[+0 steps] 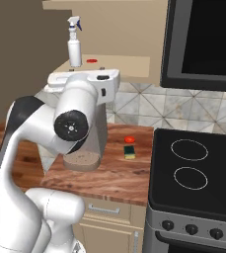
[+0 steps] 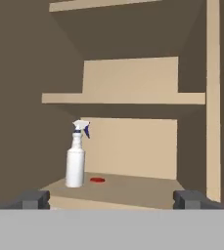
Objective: Pick the spray and sponge from the cabinet and place them on the counter.
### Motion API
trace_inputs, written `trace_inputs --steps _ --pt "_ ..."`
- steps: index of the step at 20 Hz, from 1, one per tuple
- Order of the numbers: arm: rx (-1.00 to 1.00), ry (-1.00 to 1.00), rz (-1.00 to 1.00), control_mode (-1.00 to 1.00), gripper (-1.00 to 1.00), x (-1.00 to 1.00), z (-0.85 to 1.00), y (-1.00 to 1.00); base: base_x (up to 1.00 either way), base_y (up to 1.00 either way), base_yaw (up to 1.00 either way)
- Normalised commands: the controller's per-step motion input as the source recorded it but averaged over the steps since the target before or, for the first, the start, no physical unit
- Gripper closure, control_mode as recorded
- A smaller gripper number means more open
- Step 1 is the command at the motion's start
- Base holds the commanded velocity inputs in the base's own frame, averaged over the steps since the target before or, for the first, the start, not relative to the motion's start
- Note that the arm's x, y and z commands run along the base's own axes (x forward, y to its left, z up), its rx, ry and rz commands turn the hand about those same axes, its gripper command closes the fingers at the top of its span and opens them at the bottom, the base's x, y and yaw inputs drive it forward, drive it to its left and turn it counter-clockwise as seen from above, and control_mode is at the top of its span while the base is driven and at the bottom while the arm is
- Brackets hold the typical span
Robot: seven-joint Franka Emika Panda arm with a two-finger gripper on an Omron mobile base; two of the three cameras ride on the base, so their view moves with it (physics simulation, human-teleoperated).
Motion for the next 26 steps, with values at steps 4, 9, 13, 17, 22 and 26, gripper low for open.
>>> trace_inputs --steps 4,9,13,17,22,26 --pt "0.0 -0.1 0.05 -1.0 -1.0 -0.13 0.41 0.07 0.0 0.0 0.0" --pt "0.0 -0.07 0.07 -1.0 -1.0 -0.11 0.37 0.06 0.0 0.0 0.0" --pt "0.0 -0.01 0.08 -1.0 -1.0 0.0 0.28 0.09 0.0 0.0 0.0" --pt "0.0 0.0 0.1 -1.0 -1.0 0.0 0.16 0.15 0.0 0.0 0.0" --pt "-0.01 -0.01 0.11 -1.0 -1.0 -0.01 0.03 0.25 0.0 0.0 0.0" --pt "-0.02 -0.09 0.06 -1.0 -1.0 -0.1 0.0 0.3 0.0 0.0 0.0"
